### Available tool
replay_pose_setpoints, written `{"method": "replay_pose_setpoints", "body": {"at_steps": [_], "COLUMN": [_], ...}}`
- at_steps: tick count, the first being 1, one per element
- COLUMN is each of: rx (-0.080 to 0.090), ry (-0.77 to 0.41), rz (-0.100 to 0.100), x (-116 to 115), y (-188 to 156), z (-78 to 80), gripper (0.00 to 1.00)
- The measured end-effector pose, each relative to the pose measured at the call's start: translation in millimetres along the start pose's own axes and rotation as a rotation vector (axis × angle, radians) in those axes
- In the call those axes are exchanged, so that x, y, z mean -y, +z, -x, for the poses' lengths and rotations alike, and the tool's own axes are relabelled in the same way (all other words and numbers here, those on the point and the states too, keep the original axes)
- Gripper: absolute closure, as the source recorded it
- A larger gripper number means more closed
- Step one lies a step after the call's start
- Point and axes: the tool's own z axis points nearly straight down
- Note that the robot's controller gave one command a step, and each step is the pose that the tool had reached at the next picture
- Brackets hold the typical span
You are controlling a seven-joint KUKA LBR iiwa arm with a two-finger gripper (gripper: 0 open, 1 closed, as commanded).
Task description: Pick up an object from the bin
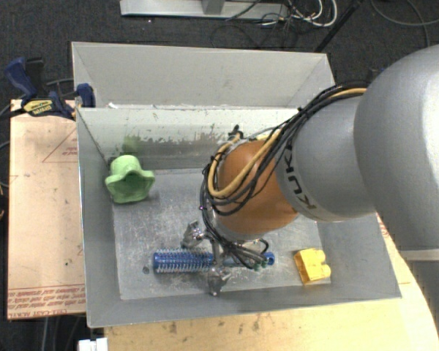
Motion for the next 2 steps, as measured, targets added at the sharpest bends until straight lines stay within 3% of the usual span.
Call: {"method": "replay_pose_setpoints", "body": {"at_steps": [1,2], "rx": [0.001,-0.006], "ry": [-0.001,-0.001], "rz": [0.002,0.002], "x": [-1,-2], "y": [-1,-21], "z": [0.7,1.5], "gripper": [1.0,1.0]}}
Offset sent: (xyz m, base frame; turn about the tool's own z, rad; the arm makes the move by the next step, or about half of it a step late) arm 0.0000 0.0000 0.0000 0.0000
